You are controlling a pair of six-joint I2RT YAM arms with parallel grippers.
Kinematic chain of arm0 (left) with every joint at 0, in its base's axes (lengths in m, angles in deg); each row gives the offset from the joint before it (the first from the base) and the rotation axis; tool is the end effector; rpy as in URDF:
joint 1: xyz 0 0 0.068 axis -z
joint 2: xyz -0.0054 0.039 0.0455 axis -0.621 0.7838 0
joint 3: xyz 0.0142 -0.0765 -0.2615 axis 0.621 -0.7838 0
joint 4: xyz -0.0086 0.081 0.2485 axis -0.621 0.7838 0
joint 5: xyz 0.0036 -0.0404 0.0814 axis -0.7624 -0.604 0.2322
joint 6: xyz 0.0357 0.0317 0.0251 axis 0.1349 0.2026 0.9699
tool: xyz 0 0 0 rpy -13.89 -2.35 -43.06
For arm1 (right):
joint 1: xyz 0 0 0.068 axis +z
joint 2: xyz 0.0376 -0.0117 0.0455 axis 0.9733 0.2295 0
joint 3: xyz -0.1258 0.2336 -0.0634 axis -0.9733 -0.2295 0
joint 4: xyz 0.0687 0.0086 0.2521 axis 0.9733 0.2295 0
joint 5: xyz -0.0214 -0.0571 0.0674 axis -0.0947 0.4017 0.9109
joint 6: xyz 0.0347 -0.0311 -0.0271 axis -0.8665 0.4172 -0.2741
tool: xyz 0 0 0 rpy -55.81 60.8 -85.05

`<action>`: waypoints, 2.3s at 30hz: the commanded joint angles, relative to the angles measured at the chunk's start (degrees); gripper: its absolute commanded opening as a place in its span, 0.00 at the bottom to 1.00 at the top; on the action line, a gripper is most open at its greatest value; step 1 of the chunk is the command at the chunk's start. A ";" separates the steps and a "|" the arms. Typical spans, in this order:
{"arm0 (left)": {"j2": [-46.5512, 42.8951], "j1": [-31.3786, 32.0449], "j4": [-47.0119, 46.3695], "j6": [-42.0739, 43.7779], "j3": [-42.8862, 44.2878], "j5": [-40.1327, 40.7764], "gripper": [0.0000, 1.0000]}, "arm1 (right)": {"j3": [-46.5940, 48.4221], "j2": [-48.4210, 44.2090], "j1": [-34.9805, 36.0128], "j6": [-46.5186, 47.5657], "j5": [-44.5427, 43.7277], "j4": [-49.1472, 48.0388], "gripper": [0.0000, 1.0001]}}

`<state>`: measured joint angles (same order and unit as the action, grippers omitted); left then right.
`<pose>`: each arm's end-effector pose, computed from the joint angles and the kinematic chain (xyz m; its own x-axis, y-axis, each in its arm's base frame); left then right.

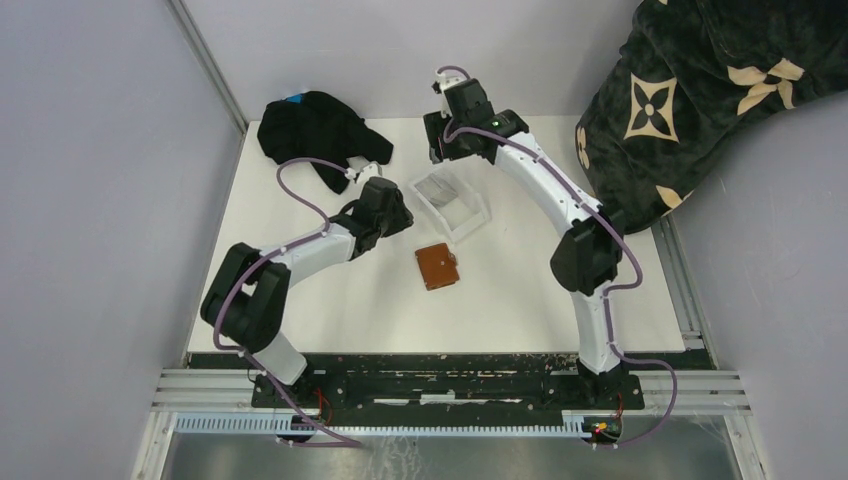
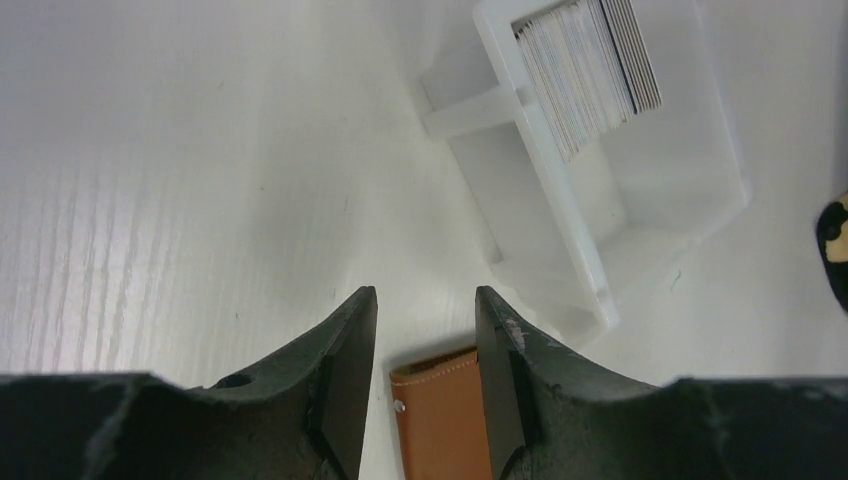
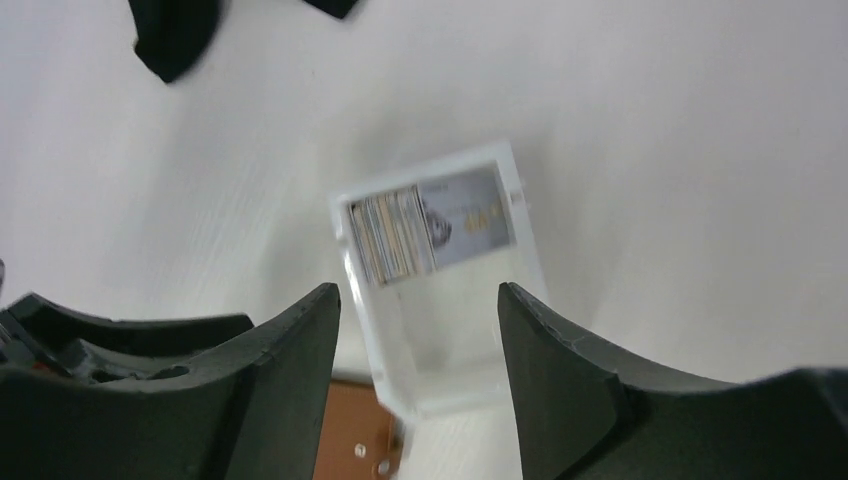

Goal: Put the credit cards into the card holder
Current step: Open the card holder at the center of the board, then pick up the credit card from the storage box.

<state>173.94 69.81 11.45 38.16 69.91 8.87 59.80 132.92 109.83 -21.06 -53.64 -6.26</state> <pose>0.2975 -0.1722 0.2067 -0.6328 -0.4072 -0.6586 -0.1169 0.8910 -0.4386 0.3973 0.2551 0.3365 -0.6724 -0.1315 -0.7284 -0.3245 0.9368 0.1305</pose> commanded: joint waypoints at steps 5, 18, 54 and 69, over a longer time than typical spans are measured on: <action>5.92 -2.72 -2.40 1.69 5.93 -4.15 0.48 | 15.73 15.17 -5.52 1.75 17.86 2.17 0.63; 12.96 -3.10 -3.04 0.76 11.63 -5.94 0.48 | 16.30 20.73 -6.87 0.11 25.32 1.58 0.62; 21.55 -5.05 -4.04 1.52 20.05 -9.95 0.47 | 21.74 24.06 -5.16 -4.36 28.85 2.91 0.40; 20.57 -6.18 -5.97 2.04 18.90 -11.47 0.47 | 23.43 21.45 -3.49 1.94 12.28 7.76 0.17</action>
<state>195.51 63.89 10.20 38.23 87.09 -1.71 81.62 156.61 105.03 -22.02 -34.21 -0.69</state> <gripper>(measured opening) 0.472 0.222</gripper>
